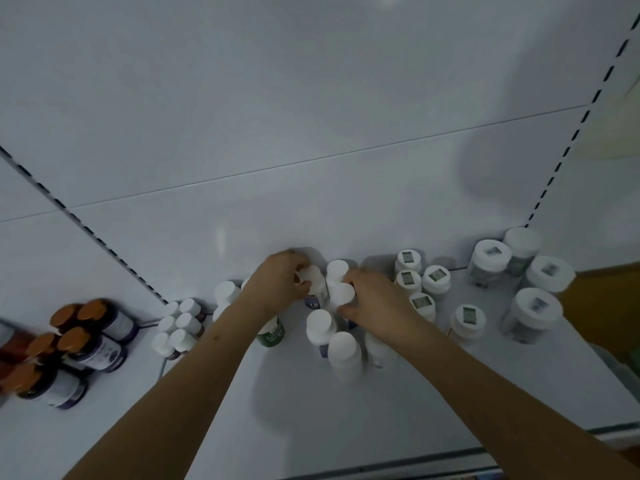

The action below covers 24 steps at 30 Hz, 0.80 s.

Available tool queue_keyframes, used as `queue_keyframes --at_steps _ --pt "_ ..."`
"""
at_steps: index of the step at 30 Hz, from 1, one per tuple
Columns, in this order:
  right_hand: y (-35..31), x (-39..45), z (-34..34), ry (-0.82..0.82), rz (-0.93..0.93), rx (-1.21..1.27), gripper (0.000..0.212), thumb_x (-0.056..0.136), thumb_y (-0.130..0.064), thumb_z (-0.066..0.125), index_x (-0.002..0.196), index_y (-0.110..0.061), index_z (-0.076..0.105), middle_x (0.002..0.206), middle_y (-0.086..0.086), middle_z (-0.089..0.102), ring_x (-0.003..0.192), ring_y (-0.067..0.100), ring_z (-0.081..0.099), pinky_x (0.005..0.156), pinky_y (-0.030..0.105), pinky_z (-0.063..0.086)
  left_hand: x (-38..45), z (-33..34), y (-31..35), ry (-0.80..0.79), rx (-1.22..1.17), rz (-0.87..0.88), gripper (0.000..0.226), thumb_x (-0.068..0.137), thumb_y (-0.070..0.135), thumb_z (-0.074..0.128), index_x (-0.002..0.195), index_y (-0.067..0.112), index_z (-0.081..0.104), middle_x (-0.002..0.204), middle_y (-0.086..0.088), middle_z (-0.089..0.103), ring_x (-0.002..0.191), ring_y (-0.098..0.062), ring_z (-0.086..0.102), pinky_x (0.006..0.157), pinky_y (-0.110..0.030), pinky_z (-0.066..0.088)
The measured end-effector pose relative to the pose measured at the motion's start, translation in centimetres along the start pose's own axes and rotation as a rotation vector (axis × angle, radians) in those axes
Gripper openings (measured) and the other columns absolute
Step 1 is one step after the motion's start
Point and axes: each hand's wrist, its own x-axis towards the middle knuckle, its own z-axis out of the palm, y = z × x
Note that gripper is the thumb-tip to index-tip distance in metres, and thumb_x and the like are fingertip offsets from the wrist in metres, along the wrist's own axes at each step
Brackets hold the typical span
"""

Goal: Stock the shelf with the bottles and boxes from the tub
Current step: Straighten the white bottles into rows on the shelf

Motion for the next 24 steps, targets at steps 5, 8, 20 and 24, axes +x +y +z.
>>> queue_keyframes --at_steps 5,8,20,24 --pt "-1.0 -1.4 -1.0 0.105 -0.013 -0.005 0.04 0.087 -0.032 0.066 0.121 -0.016 0.054 0.115 0.006 0.056 0.104 0.025 0.056 0.082 0.036 0.048 -2.4 -1.5 -2.3 0.086 -0.054 0.03 0.045 0.081 0.031 0.077 0.121 0.018 0.063 0.109 0.002 0.063 0.09 -0.013 0.06 0.082 -0.029 0.052" --pt "-2.0 -2.8 -1.2 0.184 -0.085 0.016 0.036 0.09 -0.033 0.064 0.121 -0.017 0.056 0.116 0.003 0.057 0.106 0.023 0.055 0.085 0.038 0.047 -4.7 -1.9 -4.1 0.018 0.019 0.113 0.041 0.081 0.035 0.075 0.119 0.023 0.063 0.11 0.004 0.062 0.098 -0.013 0.058 0.089 -0.032 0.049" --pt "-2.8 -6.9 1.0 0.299 -0.093 0.024 0.029 0.087 -0.033 0.067 0.112 -0.019 0.061 0.105 0.001 0.059 0.098 0.022 0.054 0.084 0.04 0.047 -6.4 -1.0 -6.4 -0.052 0.352 0.133 0.051 0.085 0.04 0.066 0.133 0.028 0.054 0.128 0.0 0.053 0.114 -0.022 0.048 0.093 -0.031 0.031" --pt "-2.0 -7.7 0.2 0.314 -0.063 0.016 0.033 0.088 -0.029 0.067 0.118 -0.016 0.062 0.116 0.002 0.059 0.107 0.022 0.053 0.088 0.029 0.041 -6.7 -0.8 -5.9 0.013 0.358 0.185 0.053 0.085 0.044 0.066 0.133 0.028 0.053 0.129 0.0 0.049 0.115 -0.022 0.045 0.095 -0.032 0.031"
